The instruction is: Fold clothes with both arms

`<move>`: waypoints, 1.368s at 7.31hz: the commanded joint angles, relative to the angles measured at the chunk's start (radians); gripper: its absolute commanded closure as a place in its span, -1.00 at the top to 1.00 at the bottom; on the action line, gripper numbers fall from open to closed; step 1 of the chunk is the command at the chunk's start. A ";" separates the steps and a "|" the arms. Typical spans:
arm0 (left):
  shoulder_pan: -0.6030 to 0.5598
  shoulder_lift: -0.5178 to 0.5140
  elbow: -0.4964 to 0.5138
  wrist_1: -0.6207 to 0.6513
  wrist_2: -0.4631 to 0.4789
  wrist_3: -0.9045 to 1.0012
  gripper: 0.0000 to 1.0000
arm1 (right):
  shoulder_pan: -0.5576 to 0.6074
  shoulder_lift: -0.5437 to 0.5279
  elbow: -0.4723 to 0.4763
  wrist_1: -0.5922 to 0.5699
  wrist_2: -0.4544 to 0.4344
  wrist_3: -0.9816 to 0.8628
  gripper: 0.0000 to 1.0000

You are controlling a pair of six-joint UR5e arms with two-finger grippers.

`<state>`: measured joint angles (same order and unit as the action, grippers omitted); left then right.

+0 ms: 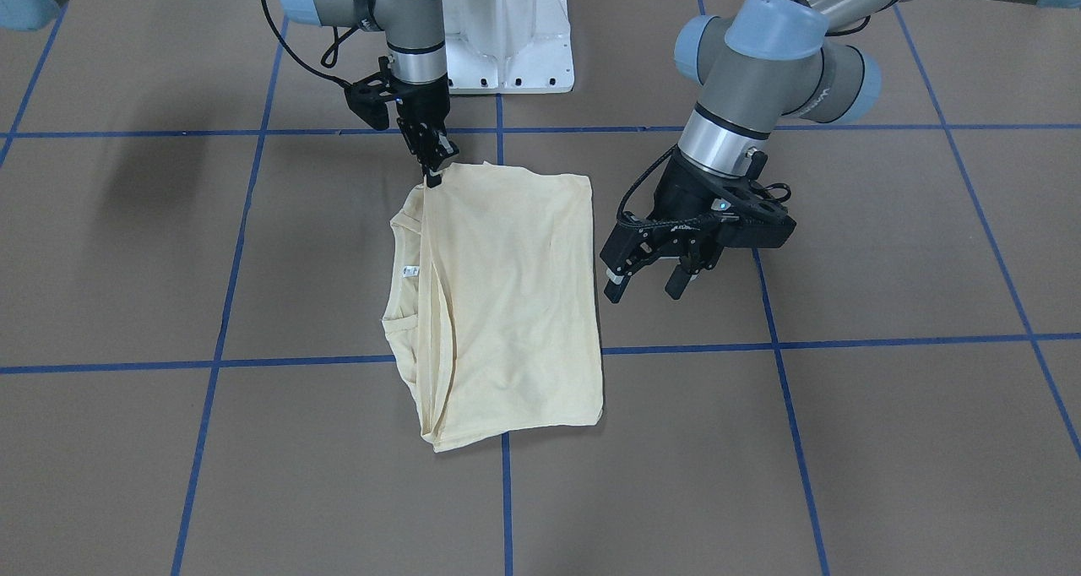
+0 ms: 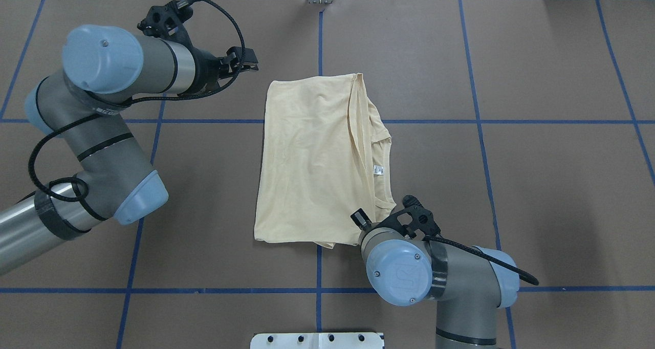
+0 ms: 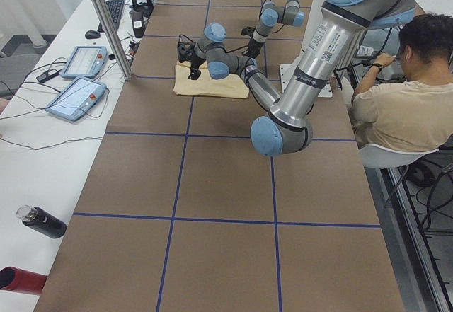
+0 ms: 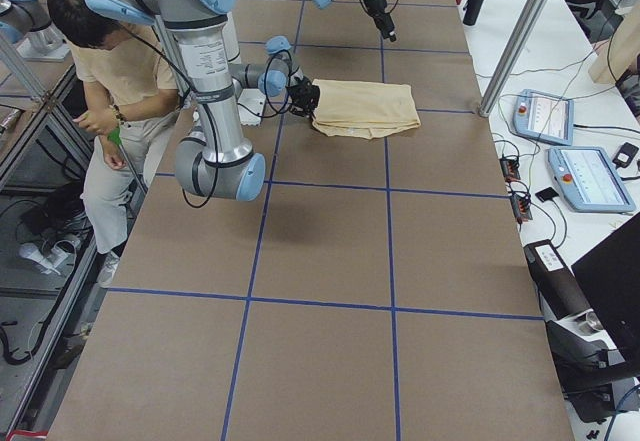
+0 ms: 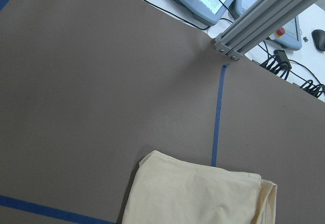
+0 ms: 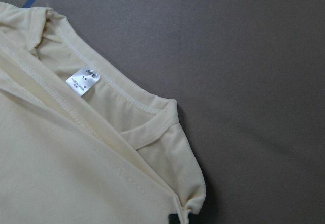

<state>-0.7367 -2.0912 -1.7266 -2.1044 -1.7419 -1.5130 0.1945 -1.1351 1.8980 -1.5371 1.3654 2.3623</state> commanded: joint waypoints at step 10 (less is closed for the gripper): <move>0.468 0.161 -0.200 0.181 0.105 -0.461 0.87 | -0.043 -0.081 0.093 0.000 0.018 0.041 -1.00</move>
<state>-0.2796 -1.9259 -1.9562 -1.9200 -1.6363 -1.9509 0.1519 -1.2168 1.9919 -1.5371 1.3836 2.4037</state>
